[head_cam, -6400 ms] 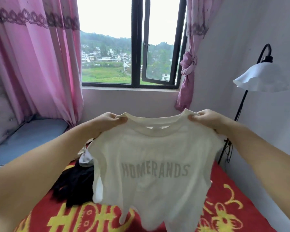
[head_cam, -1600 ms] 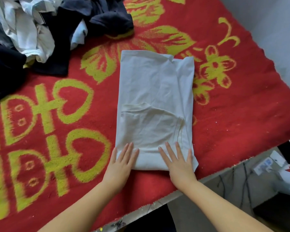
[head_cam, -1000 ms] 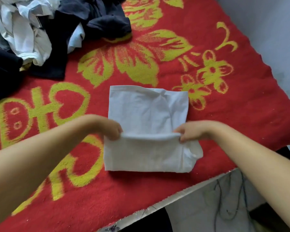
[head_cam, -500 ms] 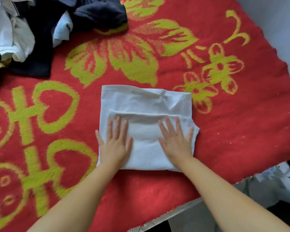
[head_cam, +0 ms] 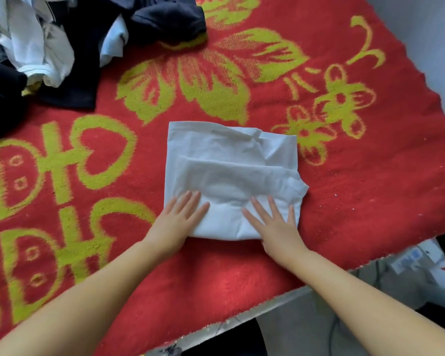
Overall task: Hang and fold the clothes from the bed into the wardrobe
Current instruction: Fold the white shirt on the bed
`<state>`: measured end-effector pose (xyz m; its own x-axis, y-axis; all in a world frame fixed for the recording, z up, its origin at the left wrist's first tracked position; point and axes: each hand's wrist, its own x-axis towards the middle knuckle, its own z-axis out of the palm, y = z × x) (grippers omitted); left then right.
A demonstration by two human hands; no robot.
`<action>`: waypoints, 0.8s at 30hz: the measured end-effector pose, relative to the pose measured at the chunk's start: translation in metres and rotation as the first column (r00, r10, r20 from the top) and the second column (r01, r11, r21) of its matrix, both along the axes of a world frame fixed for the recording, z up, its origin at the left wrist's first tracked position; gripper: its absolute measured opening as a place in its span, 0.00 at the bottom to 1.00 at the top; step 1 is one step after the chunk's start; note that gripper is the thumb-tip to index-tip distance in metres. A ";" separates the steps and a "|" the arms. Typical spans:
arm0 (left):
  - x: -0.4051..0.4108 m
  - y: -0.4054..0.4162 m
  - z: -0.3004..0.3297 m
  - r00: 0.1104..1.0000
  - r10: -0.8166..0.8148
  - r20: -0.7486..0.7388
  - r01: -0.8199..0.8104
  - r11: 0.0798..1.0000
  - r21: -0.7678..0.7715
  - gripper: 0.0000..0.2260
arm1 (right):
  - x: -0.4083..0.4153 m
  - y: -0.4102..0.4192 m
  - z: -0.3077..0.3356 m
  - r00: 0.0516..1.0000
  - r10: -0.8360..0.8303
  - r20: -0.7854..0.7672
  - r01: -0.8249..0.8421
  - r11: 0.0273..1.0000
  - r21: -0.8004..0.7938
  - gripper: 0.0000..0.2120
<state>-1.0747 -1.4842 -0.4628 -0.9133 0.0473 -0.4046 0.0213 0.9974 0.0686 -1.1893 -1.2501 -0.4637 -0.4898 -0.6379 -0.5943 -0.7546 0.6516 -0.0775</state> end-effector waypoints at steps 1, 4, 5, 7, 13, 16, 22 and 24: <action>0.000 0.001 0.003 0.998 -0.026 0.061 0.026 1.000 -0.012 0.38 | 0.000 -0.004 0.004 0.999 -0.023 0.038 0.023 1.000 0.012 0.40; 0.003 0.004 0.023 0.933 -0.063 0.353 0.031 0.995 0.095 0.34 | -0.003 -0.011 0.031 0.961 -0.067 0.270 0.058 0.998 0.040 0.36; 0.002 0.002 0.037 0.884 -0.072 0.463 -0.030 0.977 0.209 0.33 | -0.010 -0.013 0.045 0.925 -0.054 0.376 0.032 0.997 0.063 0.32; -0.008 -0.010 0.069 0.742 -0.078 0.666 -0.253 0.888 0.385 0.23 | -0.032 -0.021 0.075 0.838 -0.008 0.546 -0.058 0.993 0.103 0.21; -0.098 -0.088 0.095 0.779 0.168 0.604 -0.453 0.817 0.356 0.08 | -0.134 -0.065 0.109 0.857 -0.098 0.505 0.126 0.992 -0.021 0.15; -0.139 -0.111 0.078 0.826 0.342 0.448 -0.489 0.829 0.270 0.12 | -0.165 -0.088 0.094 0.923 -0.202 0.326 0.253 0.960 -0.123 0.18; -0.144 -0.052 0.007 0.904 0.427 -0.009 -0.427 0.904 0.022 0.27 | -0.117 -0.124 0.020 0.979 -0.165 -0.123 0.138 0.969 -0.203 0.25; -0.127 -0.019 -0.013 0.884 0.458 -0.088 -0.450 0.887 0.099 0.26 | -0.081 -0.128 -0.002 0.980 -0.156 -0.124 0.119 0.956 -0.267 0.26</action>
<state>-1.2022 -1.5030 -0.4755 -0.8788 -0.3574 -0.3163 -0.4218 0.8916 0.1644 -1.2700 -1.3784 -0.4656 -0.6508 -0.6802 -0.3373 -0.6746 0.7219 -0.1542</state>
